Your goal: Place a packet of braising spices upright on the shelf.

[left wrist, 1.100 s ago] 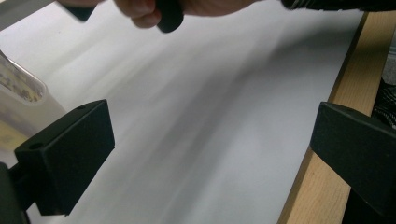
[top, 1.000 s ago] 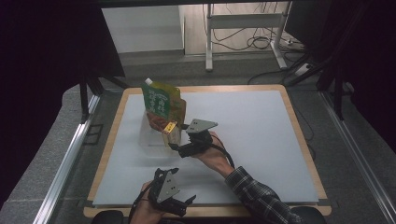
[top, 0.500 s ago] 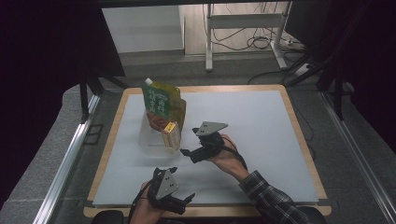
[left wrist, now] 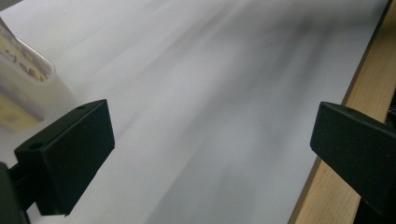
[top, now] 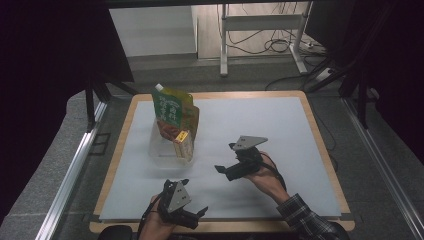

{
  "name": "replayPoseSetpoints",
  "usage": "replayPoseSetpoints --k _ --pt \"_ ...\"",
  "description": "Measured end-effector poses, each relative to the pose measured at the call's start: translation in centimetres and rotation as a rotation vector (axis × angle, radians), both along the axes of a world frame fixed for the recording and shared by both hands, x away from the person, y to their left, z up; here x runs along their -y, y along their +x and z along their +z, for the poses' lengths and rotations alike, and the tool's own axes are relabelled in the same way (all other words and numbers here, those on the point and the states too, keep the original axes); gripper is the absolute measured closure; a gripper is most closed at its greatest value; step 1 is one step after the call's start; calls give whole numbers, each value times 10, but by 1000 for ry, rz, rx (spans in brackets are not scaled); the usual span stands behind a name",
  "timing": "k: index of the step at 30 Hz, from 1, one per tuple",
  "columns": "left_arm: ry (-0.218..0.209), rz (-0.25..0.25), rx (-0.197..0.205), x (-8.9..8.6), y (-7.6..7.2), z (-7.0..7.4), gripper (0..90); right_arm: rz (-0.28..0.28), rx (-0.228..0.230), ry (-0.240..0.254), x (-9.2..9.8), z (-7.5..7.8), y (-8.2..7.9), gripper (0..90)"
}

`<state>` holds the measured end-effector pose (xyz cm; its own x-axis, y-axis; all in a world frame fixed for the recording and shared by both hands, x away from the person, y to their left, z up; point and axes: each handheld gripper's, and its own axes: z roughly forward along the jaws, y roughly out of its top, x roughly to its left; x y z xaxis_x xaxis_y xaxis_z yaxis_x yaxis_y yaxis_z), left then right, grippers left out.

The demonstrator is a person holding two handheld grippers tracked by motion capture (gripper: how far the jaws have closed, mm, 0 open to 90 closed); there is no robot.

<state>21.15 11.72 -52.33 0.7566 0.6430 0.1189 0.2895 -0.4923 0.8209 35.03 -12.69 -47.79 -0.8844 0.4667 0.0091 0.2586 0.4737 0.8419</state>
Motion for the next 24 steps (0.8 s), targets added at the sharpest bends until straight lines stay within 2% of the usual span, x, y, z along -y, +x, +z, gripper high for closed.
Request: replayPoseSetpoints --k 5,15,19,24 --pt "5 8 -10 0 1 -1 0 -39 -12 -4 28 0 -5 44" --pt "10 24 -36 -2 4 -4 0 -110 -47 -44 76 -7 -21 43" --pt "19 28 -45 -1 4 -5 0 -149 -65 -72 94 -13 -27 41" --pt "28 27 -53 -1 5 -6 0 -195 -112 -99 112 -26 -29 41"
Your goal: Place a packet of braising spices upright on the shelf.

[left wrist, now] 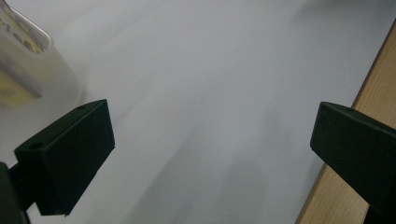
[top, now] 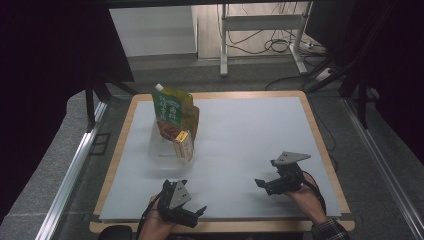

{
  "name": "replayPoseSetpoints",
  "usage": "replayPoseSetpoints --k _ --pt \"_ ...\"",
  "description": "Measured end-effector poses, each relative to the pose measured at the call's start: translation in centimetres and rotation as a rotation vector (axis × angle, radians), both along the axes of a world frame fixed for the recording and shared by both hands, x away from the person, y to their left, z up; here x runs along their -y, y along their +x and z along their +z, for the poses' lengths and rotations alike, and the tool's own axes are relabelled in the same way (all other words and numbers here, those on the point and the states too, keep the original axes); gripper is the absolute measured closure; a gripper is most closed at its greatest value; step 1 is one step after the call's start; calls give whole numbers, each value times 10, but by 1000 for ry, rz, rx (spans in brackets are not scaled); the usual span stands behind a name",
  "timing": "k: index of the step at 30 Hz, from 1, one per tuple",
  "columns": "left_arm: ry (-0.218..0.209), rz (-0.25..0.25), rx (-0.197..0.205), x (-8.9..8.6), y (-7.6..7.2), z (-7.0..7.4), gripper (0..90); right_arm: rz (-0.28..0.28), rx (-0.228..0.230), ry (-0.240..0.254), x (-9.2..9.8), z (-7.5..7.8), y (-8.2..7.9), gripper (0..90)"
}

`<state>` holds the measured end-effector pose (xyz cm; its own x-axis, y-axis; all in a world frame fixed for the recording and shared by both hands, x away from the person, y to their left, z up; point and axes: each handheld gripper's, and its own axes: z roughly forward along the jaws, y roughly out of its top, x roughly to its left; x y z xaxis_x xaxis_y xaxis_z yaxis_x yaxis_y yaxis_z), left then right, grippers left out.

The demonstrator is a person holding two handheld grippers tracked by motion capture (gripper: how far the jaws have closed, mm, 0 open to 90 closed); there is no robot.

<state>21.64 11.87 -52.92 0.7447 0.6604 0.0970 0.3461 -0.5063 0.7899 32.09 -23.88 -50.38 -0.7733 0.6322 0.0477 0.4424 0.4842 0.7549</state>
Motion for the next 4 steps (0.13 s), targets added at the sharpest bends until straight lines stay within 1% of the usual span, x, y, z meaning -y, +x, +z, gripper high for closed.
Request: replayPoseSetpoints --k 2,4 --pt "0 -1 -3 0 0 0 0 -9 1 -10 2 -2 1 41" --pt "-1 -1 -4 0 1 0 0 -7 7 -6 2 -2 2 41"
